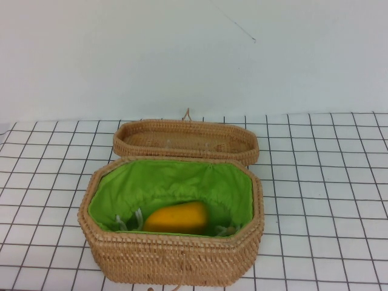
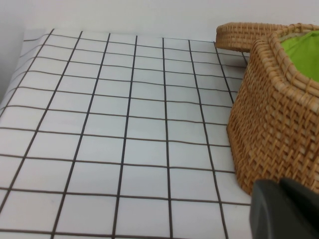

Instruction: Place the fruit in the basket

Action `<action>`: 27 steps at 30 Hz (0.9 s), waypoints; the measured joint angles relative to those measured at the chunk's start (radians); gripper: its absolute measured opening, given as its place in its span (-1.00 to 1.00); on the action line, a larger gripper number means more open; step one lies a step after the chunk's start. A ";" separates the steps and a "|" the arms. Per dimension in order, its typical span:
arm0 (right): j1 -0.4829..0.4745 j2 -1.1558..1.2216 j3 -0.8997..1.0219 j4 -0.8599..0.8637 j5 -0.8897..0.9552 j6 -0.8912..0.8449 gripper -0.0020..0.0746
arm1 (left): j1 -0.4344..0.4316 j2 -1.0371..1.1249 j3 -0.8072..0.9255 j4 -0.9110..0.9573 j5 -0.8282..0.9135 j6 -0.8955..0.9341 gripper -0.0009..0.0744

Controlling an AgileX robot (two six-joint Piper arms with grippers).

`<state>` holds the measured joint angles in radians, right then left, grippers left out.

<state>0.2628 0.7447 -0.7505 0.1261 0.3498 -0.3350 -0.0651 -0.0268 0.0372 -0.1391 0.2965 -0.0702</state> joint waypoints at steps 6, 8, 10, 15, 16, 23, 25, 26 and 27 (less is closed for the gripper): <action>-0.144 -0.308 0.404 0.074 -0.228 0.000 -0.95 | 0.000 0.000 0.000 0.000 0.000 0.000 -0.97; -0.172 -0.412 0.510 0.076 -0.278 0.000 -0.95 | 0.000 0.000 0.000 0.000 0.000 0.000 -0.97; -0.199 -0.522 0.605 0.076 -0.307 0.000 -0.95 | 0.000 0.000 0.000 0.000 0.000 0.000 -0.97; -0.266 -0.736 0.761 0.101 -0.308 0.002 -0.95 | 0.000 0.000 0.000 0.000 0.000 0.000 -0.97; -0.273 -0.757 0.754 0.103 -0.270 0.002 -0.95 | 0.000 0.002 0.000 0.000 -0.003 0.000 -0.97; -0.289 -0.755 0.754 0.094 -0.055 0.036 -0.95 | 0.000 0.002 0.000 -0.003 0.000 0.000 -0.97; -0.289 -0.755 0.754 0.094 -0.014 0.050 -0.95 | 0.000 0.002 0.000 -0.003 0.000 0.000 -0.97; -0.289 -0.755 0.754 0.094 -0.008 0.052 -0.95 | 0.000 0.002 0.000 -0.003 0.000 0.000 -0.97; -0.289 -0.755 0.754 0.094 -0.008 0.051 -0.95 | 0.000 0.002 0.000 -0.003 0.000 0.000 -0.97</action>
<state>-0.0261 -0.0107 0.0040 0.2197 0.3420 -0.2836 -0.0651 -0.0252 0.0372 -0.1421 0.2964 -0.0702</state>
